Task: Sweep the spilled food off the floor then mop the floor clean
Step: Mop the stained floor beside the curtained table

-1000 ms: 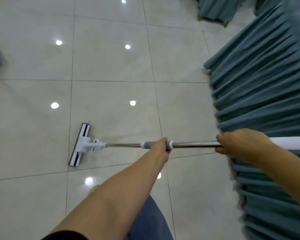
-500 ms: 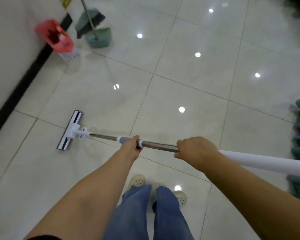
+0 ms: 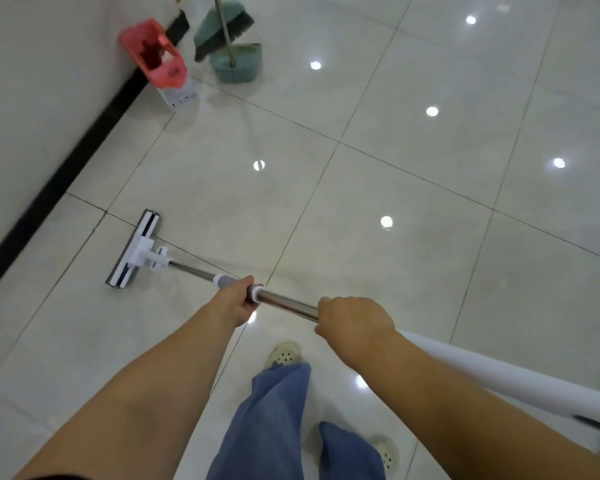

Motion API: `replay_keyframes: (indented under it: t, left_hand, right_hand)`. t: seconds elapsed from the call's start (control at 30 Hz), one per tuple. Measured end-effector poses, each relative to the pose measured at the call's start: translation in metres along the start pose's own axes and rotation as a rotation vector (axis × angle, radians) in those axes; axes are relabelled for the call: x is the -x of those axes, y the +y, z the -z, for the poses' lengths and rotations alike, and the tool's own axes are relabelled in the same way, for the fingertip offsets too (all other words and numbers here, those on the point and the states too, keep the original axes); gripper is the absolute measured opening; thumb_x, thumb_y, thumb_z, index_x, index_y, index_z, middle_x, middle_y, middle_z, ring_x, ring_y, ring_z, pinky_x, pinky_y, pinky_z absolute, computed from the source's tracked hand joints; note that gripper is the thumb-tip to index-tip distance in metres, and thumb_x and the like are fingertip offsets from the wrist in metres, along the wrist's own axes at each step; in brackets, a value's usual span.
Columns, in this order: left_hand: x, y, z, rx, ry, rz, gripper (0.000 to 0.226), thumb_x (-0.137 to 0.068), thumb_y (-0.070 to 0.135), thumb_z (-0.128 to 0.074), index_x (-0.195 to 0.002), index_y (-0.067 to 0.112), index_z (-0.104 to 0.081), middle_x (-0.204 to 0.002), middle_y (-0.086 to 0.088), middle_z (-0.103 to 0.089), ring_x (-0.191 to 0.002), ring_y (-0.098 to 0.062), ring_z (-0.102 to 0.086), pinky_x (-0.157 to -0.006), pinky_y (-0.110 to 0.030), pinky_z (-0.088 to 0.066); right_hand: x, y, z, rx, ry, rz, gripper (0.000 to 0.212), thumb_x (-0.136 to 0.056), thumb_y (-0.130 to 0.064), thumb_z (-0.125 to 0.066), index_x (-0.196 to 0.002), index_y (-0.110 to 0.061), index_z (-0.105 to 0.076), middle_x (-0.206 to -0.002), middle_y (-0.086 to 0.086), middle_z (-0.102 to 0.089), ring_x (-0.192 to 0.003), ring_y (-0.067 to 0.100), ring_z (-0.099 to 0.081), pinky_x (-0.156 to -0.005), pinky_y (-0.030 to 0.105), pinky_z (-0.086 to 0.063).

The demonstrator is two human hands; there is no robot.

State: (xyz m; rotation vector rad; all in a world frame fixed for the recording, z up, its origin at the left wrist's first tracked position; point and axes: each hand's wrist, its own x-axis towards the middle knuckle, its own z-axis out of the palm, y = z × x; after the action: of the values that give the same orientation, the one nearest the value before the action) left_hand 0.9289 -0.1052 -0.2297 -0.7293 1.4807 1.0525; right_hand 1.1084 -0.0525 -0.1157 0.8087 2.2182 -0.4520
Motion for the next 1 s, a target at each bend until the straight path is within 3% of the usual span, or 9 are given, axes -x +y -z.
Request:
replay_keyframes:
  t: [0.13, 0.23, 0.3, 0.4, 0.47, 0.63, 0.73, 0.87, 1.0]
  left_hand:
    - [0.023, -0.057, -0.040, -0.037, -0.058, 0.028, 0.026, -0.097, 0.005, -0.048, -0.123, 0.002, -0.043, -0.127, -0.019, -0.054, -0.078, -0.022, -0.056, -0.094, -0.038, -0.045]
    - [0.039, -0.123, -0.077, -0.074, -0.089, 0.063, 0.029, -0.097, 0.003, -0.048, -0.125, 0.000, -0.042, -0.121, -0.017, -0.056, -0.073, -0.022, -0.054, -0.085, -0.037, -0.050]
    - [0.053, -0.176, -0.105, -0.110, -0.109, 0.088, 0.036, -0.096, 0.002, -0.048, -0.131, -0.002, -0.041, -0.112, -0.017, -0.058, -0.078, -0.022, -0.058, -0.074, -0.035, -0.055]
    - [0.078, -0.267, -0.145, -0.168, -0.101, 0.143, 0.042, -0.094, -0.001, -0.050, -0.135, 0.003, -0.039, -0.132, -0.015, -0.052, -0.102, -0.024, -0.062, -0.081, -0.036, -0.051]
    - [0.102, -0.331, -0.170, -0.215, -0.135, 0.180, 0.031, -0.094, -0.002, -0.051, -0.123, 0.003, -0.043, -0.136, -0.014, -0.049, -0.094, -0.023, -0.063, -0.079, -0.036, -0.055]
    - [0.160, -0.482, -0.214, -0.398, -0.235, 0.266, 0.032, -0.093, -0.004, -0.052, -0.123, 0.001, -0.041, -0.104, -0.018, -0.057, -0.081, -0.025, -0.061, -0.096, -0.041, -0.049]
    - [0.194, -0.554, -0.232, -0.474, -0.271, 0.364, 0.013, -0.092, -0.003, -0.054, -0.101, 0.001, -0.045, -0.103, -0.015, -0.056, -0.094, -0.025, -0.059, -0.100, -0.040, -0.046]
    - [0.227, -0.629, -0.251, -0.636, -0.319, 0.427, 0.019, -0.090, 0.002, -0.058, -0.104, 0.003, -0.045, -0.091, -0.010, -0.053, -0.091, -0.022, -0.056, -0.090, -0.035, -0.050]
    - [0.253, -0.681, -0.266, -0.791, -0.408, 0.436, 0.011, -0.092, 0.003, -0.055, -0.100, 0.003, -0.047, -0.088, -0.009, -0.052, -0.105, -0.023, -0.056, -0.090, -0.036, -0.049]
  right_hand:
    - [0.047, 0.056, -0.023, -0.046, 0.015, -0.047, 0.017, -0.098, -0.022, -0.044, -0.110, -0.014, -0.054, -0.110, 0.007, -0.065, -0.077, 0.024, -0.051, -0.047, 0.026, -0.024]
    - [0.096, 0.109, -0.054, -0.087, 0.024, -0.103, 0.022, -0.099, -0.029, -0.044, -0.113, -0.015, -0.054, -0.094, 0.004, -0.058, -0.066, 0.019, -0.043, -0.051, 0.025, -0.028]
    - [0.137, 0.148, -0.086, -0.109, 0.011, -0.149, 0.028, -0.099, -0.034, -0.043, -0.116, -0.014, -0.053, -0.098, 0.004, -0.061, -0.072, 0.019, -0.045, -0.063, 0.029, -0.036]
    - [0.208, 0.205, -0.144, -0.159, -0.029, -0.252, 0.031, -0.098, -0.037, -0.042, -0.117, -0.014, -0.052, -0.106, 0.006, -0.062, -0.077, 0.018, -0.047, -0.069, 0.030, -0.039]
    - [0.260, 0.239, -0.184, -0.204, -0.050, -0.344, 0.032, -0.097, -0.039, -0.043, -0.117, -0.016, -0.053, -0.102, 0.004, -0.060, -0.079, 0.018, -0.050, -0.070, 0.029, -0.041]
    - [0.395, 0.298, -0.278, -0.265, -0.028, -0.570, 0.037, -0.094, -0.050, -0.043, -0.113, -0.021, -0.056, -0.103, 0.000, -0.060, -0.087, 0.017, -0.057, -0.073, 0.027, -0.043]
    - [0.468, 0.314, -0.317, -0.262, -0.047, -0.670, 0.036, -0.094, -0.051, -0.039, -0.109, -0.023, -0.055, -0.100, -0.002, -0.060, -0.084, 0.018, -0.055, -0.070, 0.027, -0.039]
    - [0.544, 0.326, -0.351, -0.311, -0.073, -0.837, 0.035, -0.093, -0.050, -0.043, -0.108, -0.022, -0.059, -0.107, 0.000, -0.063, -0.097, 0.019, -0.061, -0.073, 0.029, -0.041]
    - [0.596, 0.329, -0.377, -0.401, -0.115, -0.953, 0.029, -0.090, -0.052, -0.048, -0.092, -0.024, -0.055, -0.098, 0.001, -0.061, -0.090, 0.022, -0.059, -0.071, 0.030, -0.041]
